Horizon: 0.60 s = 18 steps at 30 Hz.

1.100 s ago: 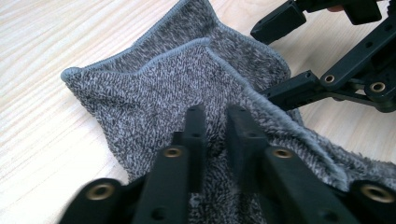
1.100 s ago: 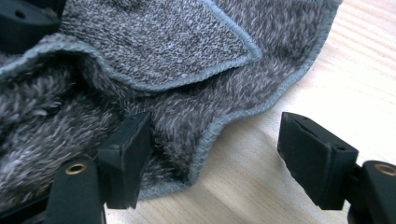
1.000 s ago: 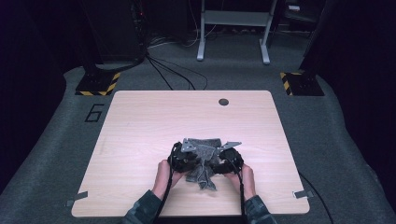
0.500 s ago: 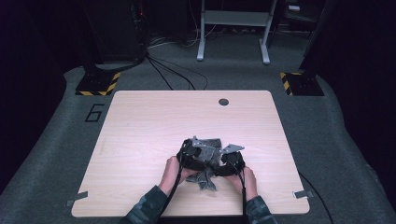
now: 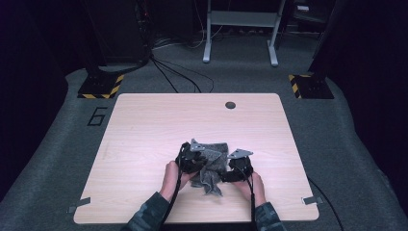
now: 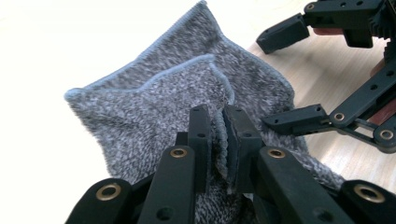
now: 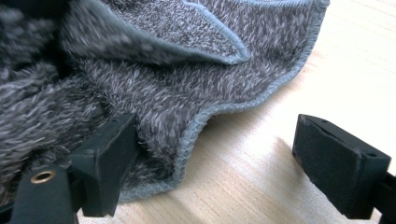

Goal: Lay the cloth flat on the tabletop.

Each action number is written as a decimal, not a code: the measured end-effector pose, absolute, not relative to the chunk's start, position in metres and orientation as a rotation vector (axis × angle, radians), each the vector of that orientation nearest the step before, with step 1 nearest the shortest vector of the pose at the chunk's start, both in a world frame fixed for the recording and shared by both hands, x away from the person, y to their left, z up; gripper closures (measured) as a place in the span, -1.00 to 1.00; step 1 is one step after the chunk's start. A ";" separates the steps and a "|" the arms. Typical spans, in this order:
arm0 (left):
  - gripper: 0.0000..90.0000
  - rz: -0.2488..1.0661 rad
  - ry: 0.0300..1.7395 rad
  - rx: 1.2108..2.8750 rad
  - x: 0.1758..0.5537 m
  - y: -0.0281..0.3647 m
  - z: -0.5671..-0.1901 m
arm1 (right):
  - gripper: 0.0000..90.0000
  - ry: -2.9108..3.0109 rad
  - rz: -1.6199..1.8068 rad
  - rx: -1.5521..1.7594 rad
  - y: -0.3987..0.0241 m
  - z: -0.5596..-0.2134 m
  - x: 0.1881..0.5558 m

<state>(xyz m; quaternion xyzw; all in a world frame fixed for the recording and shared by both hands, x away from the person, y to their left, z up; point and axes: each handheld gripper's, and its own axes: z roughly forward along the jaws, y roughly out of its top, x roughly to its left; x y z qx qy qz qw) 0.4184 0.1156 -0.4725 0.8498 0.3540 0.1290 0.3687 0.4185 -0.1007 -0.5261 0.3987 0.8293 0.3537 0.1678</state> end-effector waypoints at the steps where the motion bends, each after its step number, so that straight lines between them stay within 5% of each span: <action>1: 0.83 0.344 0.911 2.168 0.417 0.119 -0.472 | -0.69 2.361 1.005 1.137 -0.101 -0.526 0.418; 18: 0.84 0.421 1.016 2.057 0.410 0.187 -0.467 | -0.74 2.354 0.981 1.144 -0.103 -0.526 0.419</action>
